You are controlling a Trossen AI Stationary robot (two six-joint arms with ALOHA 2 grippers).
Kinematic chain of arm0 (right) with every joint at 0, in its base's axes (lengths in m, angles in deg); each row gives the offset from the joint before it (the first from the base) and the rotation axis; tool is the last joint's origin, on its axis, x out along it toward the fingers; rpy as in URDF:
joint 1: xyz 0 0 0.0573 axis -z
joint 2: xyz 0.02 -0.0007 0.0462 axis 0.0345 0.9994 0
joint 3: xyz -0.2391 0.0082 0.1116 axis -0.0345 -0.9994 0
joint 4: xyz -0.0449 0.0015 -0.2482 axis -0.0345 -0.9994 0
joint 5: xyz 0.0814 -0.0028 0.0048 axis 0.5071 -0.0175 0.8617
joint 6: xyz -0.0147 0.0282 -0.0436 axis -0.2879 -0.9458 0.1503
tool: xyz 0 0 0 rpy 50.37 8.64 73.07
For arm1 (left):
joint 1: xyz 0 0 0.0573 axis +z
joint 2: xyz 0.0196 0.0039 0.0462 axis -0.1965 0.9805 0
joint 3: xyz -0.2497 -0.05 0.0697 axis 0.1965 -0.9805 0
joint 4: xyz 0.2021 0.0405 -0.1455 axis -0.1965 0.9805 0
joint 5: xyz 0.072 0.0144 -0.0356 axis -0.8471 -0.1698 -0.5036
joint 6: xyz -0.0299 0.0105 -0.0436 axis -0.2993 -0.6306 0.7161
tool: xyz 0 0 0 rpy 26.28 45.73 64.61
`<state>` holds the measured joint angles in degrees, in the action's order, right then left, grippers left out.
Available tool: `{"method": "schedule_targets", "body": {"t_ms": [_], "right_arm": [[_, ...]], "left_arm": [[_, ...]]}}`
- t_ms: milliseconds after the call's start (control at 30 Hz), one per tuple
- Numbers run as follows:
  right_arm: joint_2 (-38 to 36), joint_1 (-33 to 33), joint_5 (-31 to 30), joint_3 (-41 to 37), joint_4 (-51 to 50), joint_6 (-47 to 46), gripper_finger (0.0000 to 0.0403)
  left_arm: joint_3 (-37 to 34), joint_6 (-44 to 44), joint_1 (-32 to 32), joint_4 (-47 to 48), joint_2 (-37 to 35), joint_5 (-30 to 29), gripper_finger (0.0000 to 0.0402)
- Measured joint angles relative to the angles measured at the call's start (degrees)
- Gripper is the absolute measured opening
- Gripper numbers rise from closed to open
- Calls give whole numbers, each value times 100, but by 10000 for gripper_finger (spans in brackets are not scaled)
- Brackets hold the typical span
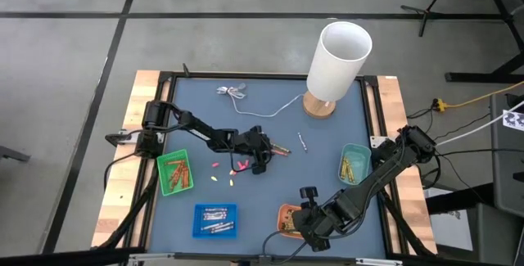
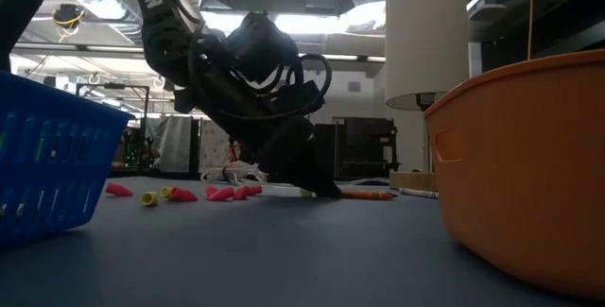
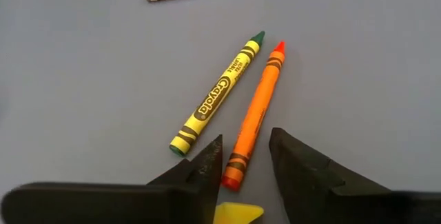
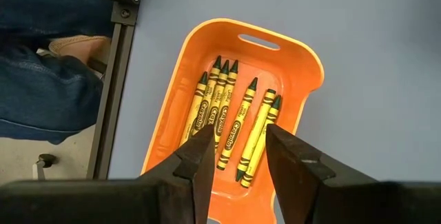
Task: Sort crayons
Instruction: Put the orange crayon into the green bin
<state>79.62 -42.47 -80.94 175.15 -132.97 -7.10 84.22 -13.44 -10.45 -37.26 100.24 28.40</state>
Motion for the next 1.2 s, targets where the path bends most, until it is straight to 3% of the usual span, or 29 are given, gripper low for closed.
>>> {"method": "schedule_targets", "body": {"t_ms": [333, 567, 933, 1200], "right_arm": [[0, 0, -9, 0, 2, 9, 129], [0, 0, -406, 0, 11, 13, 129], [0, 0, -476, 0, 5, 11, 129], [0, 0, -474, 0, -13, 13, 129]], "left_arm": [[-2, 6, -17, -9, 0, 110, 46], [-13, 10, -20, -157, 0, 101, 8], [-26, 22, -54, -151, -134, 103, 6], [-22, 27, -226, 577, -1033, 100, 6]]}}
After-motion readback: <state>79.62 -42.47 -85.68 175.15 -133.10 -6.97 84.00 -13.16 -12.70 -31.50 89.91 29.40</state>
